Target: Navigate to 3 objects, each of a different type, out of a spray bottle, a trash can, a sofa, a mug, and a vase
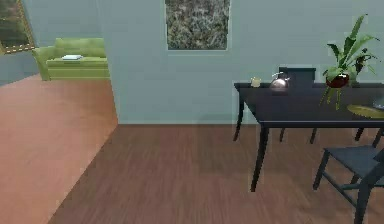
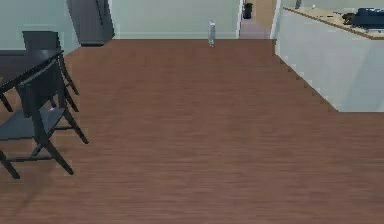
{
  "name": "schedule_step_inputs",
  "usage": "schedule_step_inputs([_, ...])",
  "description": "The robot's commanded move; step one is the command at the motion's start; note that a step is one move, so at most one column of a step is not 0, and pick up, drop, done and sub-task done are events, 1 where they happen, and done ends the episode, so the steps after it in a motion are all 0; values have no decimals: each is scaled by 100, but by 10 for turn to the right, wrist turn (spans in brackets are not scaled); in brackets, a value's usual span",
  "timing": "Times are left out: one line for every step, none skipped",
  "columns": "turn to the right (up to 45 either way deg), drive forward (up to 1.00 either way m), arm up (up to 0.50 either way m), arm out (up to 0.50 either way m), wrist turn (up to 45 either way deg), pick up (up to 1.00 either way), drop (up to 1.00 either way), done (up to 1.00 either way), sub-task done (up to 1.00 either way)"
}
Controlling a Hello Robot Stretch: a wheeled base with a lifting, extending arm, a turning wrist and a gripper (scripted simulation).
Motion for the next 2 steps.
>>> schedule_step_inputs([-30,0,0,0,0,0,0,0,0])
schedule_step_inputs([0,100,0,0,0,0,0,0,0])
